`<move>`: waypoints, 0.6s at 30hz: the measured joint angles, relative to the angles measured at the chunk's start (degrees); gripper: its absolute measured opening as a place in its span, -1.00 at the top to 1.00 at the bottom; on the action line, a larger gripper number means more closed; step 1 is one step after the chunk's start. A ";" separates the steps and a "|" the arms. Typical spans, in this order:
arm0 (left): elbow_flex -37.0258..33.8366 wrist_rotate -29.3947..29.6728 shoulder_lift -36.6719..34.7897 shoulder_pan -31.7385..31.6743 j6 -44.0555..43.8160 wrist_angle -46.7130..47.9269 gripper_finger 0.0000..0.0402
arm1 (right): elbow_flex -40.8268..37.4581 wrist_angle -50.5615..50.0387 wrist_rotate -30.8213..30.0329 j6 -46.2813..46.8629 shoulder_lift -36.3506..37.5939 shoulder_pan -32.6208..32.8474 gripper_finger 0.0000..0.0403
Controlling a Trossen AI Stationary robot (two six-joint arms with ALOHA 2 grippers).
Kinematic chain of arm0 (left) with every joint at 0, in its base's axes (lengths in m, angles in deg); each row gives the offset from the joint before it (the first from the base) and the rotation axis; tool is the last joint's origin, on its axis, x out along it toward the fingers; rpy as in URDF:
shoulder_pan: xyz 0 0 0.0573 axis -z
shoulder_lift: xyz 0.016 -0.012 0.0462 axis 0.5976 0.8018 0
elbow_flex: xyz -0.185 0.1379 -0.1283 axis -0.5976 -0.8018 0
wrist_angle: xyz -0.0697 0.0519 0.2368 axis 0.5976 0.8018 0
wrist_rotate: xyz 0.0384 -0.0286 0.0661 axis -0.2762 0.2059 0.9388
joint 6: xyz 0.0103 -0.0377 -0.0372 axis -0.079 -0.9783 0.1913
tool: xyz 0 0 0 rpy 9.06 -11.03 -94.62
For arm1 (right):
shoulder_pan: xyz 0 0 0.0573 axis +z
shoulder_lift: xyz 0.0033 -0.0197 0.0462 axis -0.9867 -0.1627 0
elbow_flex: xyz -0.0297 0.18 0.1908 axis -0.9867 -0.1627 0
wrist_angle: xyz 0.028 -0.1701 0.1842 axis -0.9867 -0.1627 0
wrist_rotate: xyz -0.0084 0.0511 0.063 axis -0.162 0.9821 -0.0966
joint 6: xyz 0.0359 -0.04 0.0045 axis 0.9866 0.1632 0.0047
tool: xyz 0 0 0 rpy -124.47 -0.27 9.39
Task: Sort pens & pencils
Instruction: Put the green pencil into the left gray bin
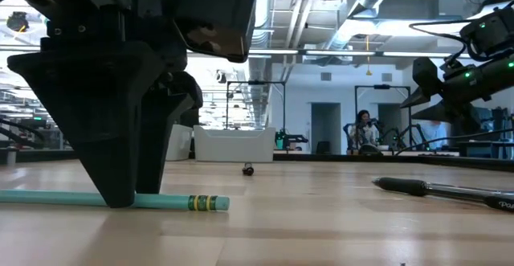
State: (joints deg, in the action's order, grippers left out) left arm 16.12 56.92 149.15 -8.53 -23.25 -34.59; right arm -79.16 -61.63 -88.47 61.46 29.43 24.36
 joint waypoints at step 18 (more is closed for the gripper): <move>-2.14 -2.86 -0.15 0.35 -0.59 -0.79 0.16 | 0.01 0.00 0.00 0.00 0.00 0.00 -0.05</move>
State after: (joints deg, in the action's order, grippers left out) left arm 13.98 54.06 148.99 -8.18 -23.84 -35.38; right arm -79.15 -61.63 -88.47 61.46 29.43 24.36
